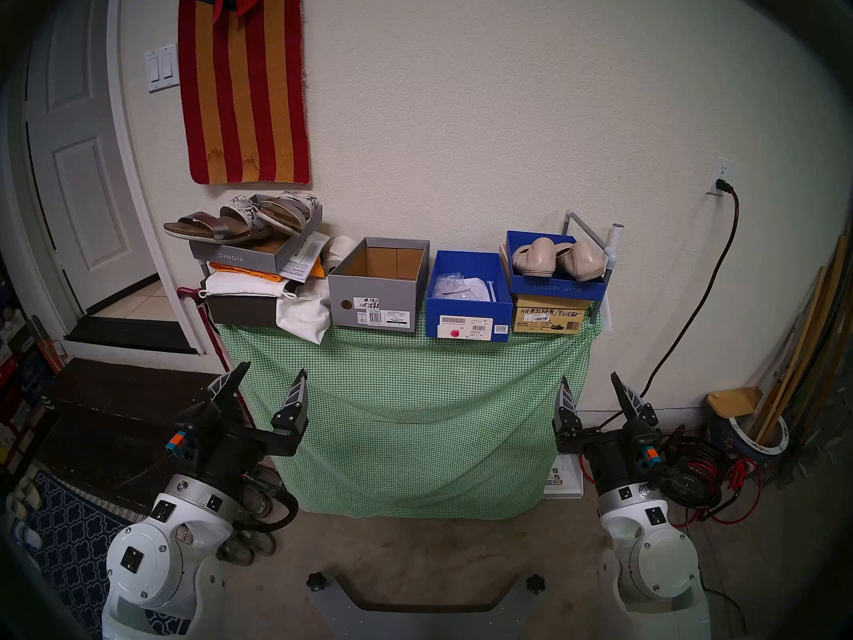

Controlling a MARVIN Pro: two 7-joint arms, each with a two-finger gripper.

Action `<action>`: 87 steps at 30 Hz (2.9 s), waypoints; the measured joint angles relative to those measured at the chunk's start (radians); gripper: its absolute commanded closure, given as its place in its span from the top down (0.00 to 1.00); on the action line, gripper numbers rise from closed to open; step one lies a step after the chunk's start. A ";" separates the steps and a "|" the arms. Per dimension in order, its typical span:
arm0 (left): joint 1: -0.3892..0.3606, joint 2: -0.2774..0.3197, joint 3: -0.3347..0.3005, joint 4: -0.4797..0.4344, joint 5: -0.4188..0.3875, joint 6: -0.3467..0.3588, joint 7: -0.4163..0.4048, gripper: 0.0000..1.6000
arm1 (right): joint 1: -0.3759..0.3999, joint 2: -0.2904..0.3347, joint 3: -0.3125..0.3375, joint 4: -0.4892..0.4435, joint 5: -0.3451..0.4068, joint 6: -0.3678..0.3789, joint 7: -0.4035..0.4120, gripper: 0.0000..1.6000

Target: Put shoes into shoe box

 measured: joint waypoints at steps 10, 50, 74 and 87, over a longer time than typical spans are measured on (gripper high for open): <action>0.000 0.001 0.000 0.000 -0.001 0.000 0.001 1.00 | 0.000 0.000 0.000 0.000 0.000 0.000 0.000 1.00; -0.244 0.224 -0.414 0.108 0.190 -0.104 0.195 1.00 | 0.002 0.000 0.000 0.000 0.000 0.000 0.000 1.00; -0.426 0.496 -0.586 0.355 0.482 -0.220 -0.201 1.00 | 0.002 0.000 0.000 0.001 0.000 0.000 0.000 1.00; -0.591 0.649 -0.482 0.459 0.566 -0.293 -0.361 1.00 | 0.002 0.000 0.000 0.001 0.000 0.000 0.000 1.00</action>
